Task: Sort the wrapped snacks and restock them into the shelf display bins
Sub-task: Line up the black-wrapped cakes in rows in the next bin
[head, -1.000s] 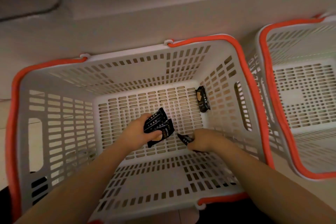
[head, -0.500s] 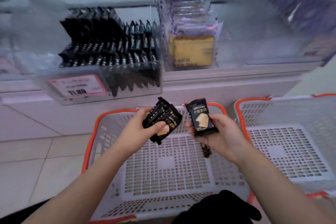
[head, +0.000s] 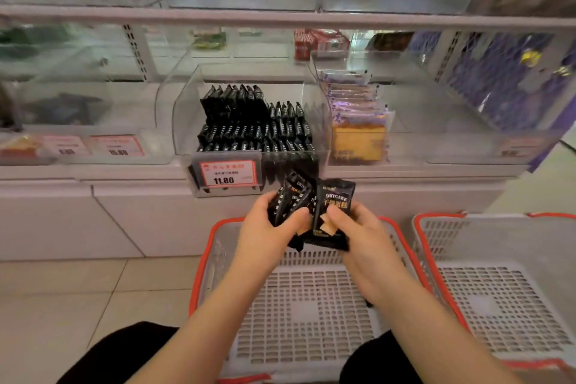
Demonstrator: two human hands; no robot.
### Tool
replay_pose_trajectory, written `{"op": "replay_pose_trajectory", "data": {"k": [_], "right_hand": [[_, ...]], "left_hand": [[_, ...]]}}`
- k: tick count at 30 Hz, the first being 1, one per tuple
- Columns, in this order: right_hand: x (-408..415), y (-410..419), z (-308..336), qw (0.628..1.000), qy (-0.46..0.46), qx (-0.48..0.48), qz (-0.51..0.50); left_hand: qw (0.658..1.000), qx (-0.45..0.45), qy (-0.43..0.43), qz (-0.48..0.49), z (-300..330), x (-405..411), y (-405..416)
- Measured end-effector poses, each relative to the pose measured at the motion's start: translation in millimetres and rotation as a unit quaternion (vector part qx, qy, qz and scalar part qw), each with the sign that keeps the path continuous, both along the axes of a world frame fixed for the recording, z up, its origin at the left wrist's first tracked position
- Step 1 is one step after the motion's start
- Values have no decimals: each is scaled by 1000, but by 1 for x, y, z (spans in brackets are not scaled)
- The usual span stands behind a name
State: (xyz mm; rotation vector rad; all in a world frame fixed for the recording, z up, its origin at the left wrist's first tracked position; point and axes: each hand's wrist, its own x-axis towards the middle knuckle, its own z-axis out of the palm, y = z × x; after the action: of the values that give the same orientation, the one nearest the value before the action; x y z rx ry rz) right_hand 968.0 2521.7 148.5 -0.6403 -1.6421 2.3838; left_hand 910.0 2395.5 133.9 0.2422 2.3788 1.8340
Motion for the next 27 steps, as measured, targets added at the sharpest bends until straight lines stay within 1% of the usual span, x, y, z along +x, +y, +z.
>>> {"op": "replay_pose_trajectory", "data": {"k": [4,6,8,11,13,15,17,20,23,25,27], "right_hand": [[-4,-14,8,999,25,7,-34],[-7,-23,14,1000,27,-5,-10],[-10,-32,20,998,36,-49,34],[-21,-44,30,988,59,-117,82],[-31,-48,40,985,81,-127,81],[-42,-47,47,985,93,-119,83],[-51,-43,54,988,89,-83,91],[-68,-34,61,992,68,34,102],[-94,-21,69,986,36,135,91],[-117,-10,75,967,-11,245,74],[-142,1,82,931,-67,354,51]], "left_hand": [[998,57,18,-11,11,2,0],[996,83,39,-19,17,1,0],[994,95,51,-19,26,-2,0],[991,126,40,-9,42,-11,2],[990,127,55,-12,55,-19,-2],[991,91,93,-31,64,-29,-10],[990,36,116,-70,71,-43,-21],[982,-30,134,-127,78,-72,-36],[958,-136,186,-169,84,-106,-43],[940,-200,232,-152,87,-132,-44],[923,-260,249,-133,90,-159,-43]]}}
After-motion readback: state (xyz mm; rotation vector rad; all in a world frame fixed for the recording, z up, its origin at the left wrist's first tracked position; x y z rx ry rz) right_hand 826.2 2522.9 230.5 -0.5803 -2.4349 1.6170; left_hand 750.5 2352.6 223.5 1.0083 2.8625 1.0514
